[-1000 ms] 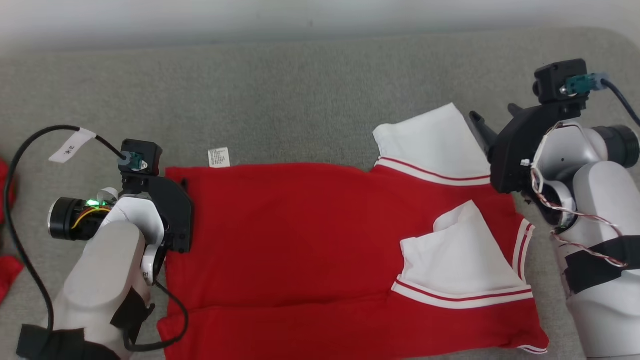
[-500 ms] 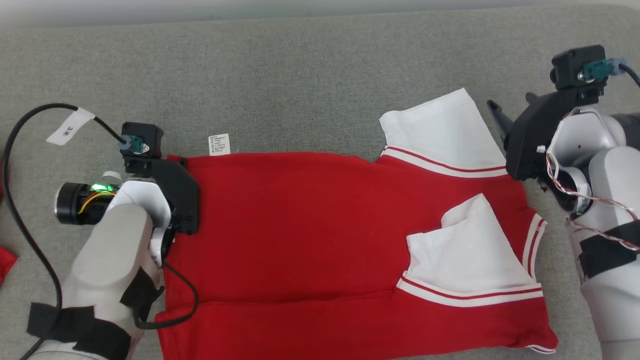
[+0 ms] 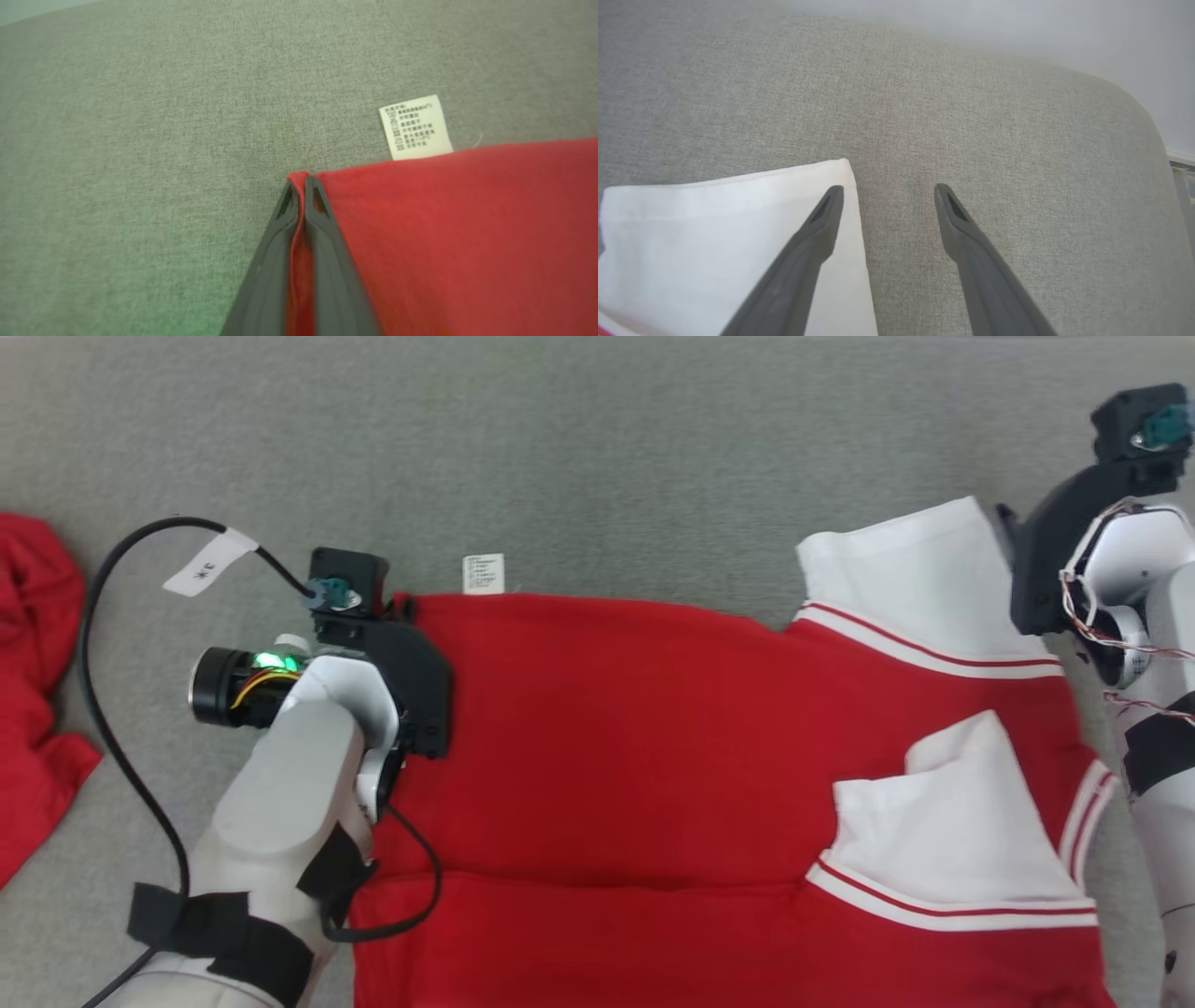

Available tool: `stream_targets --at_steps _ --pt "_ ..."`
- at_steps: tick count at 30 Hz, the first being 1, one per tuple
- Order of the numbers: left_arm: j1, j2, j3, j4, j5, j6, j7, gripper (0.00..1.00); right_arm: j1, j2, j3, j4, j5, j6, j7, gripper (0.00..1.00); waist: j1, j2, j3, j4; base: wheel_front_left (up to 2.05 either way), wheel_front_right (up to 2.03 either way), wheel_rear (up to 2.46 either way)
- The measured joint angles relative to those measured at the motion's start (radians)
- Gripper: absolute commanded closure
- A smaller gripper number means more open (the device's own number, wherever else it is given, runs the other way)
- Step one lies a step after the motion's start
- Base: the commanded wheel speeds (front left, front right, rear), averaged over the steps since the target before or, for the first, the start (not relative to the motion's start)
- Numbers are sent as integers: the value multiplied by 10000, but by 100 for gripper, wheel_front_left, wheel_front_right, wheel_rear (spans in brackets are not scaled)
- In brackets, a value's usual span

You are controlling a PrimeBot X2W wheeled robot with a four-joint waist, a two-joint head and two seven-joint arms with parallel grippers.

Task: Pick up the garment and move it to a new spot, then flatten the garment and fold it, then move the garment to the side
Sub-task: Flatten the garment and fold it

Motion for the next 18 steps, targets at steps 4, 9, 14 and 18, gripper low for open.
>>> stream_targets --at_steps 4,9,14,18 --pt "-143 -265 -146 0 -38 -29 -230 100 -211 -205 -54 654 -234 0 -107 0 1 1 150 380 0 0 0" --pt "-164 -512 -320 67 -159 -58 -431 100 -536 -339 -186 1450 -92 0 35 0 0 0 285 824 0 0 0" --pt "-85 -629 -485 217 -293 -119 -652 100 -596 -407 -303 1990 -52 0 33 27 1 0 188 1091 0 0 0" --pt "151 -637 -585 395 -389 -119 -851 100 -518 -274 -539 2376 -44 0 42 64 0 0 -101 1135 0 0 0"
